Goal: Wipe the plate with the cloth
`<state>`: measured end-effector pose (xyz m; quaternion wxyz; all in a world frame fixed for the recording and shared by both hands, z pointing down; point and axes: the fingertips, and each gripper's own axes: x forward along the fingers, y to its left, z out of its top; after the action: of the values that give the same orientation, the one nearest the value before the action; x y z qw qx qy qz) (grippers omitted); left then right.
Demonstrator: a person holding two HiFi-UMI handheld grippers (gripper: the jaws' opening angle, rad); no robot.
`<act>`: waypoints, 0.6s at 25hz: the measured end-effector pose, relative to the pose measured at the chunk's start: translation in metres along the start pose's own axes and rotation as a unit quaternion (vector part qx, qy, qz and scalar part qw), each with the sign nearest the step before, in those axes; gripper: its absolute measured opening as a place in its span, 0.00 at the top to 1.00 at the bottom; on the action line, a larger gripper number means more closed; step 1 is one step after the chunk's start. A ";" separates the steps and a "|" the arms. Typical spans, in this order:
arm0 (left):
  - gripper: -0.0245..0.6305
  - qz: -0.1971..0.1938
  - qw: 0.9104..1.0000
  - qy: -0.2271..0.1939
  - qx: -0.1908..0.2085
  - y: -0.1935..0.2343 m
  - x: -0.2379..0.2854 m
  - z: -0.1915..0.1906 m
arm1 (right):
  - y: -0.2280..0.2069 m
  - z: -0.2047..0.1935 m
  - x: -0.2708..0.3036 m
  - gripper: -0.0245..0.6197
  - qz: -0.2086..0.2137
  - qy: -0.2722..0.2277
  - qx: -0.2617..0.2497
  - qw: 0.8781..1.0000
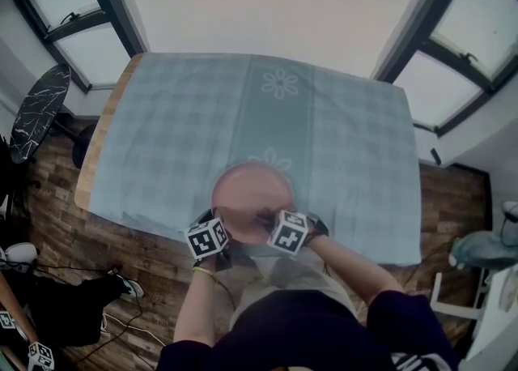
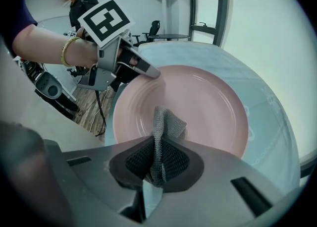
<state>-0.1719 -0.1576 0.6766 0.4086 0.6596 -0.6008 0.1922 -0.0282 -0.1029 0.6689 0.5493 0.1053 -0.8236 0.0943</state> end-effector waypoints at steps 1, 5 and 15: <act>0.90 0.001 1.000 -0.001 0.002 0.000 -0.001 0.000 | -0.001 0.001 -0.001 0.91 -0.002 -0.006 0.007 1.000; 0.88 0.007 1.000 -0.008 0.009 0.000 -0.007 0.000 | -0.005 0.007 -0.005 0.91 -0.017 -0.049 0.060 0.997; 0.77 0.004 0.998 -0.066 0.012 -0.020 -0.054 0.008 | -0.002 0.025 -0.051 0.91 -0.067 -0.162 0.157 0.972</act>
<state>-0.1655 -0.1307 0.6257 0.3594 0.6736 -0.6265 0.1569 -0.0306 -0.1075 0.6122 0.3902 0.2589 -0.8677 0.1671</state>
